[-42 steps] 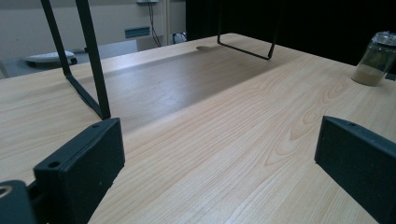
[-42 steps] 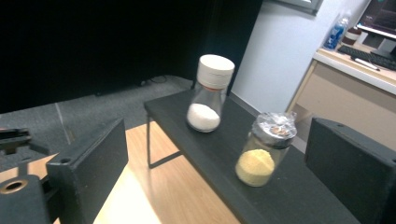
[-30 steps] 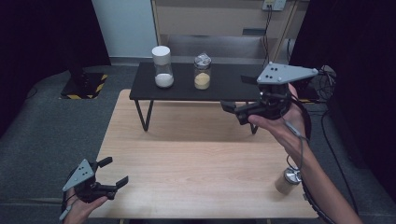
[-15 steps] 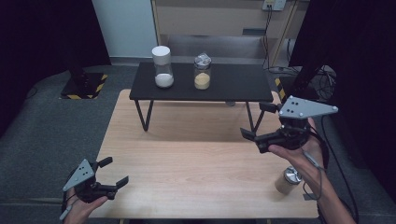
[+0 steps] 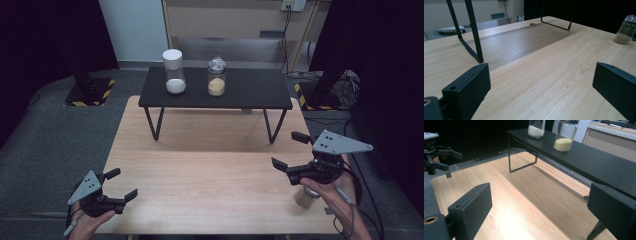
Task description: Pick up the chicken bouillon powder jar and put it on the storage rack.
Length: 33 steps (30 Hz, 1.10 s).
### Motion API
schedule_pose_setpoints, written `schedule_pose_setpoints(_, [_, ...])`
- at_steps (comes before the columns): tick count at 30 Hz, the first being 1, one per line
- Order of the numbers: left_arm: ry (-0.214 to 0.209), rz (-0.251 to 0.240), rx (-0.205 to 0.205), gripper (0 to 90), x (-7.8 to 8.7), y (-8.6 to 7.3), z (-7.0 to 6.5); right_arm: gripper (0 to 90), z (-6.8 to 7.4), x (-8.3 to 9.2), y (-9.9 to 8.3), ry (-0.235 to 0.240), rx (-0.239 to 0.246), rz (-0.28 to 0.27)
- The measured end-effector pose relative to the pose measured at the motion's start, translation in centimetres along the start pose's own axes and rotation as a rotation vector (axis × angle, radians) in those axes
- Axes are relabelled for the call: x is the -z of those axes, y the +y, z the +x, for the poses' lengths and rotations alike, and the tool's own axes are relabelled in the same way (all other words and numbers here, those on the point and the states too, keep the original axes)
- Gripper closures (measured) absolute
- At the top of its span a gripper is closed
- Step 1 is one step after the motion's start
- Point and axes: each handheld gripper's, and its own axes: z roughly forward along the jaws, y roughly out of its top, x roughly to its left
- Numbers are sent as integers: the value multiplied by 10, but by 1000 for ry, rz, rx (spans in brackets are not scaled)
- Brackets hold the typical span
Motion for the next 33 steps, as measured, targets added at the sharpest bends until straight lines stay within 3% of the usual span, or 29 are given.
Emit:
schedule_pose_setpoints(16, [-1,6,-8,6,0,1,0,65,13,4,-55,-35,-24,6])
schedule_pose_setpoints(21, [-2,7,-9,6,0,1,0,66,13,2,-74,-24,-62,4])
schedule_pose_setpoints(33, [-4,9,-13,6,0,1,0,69,17,-1,-115,-22,-93,20])
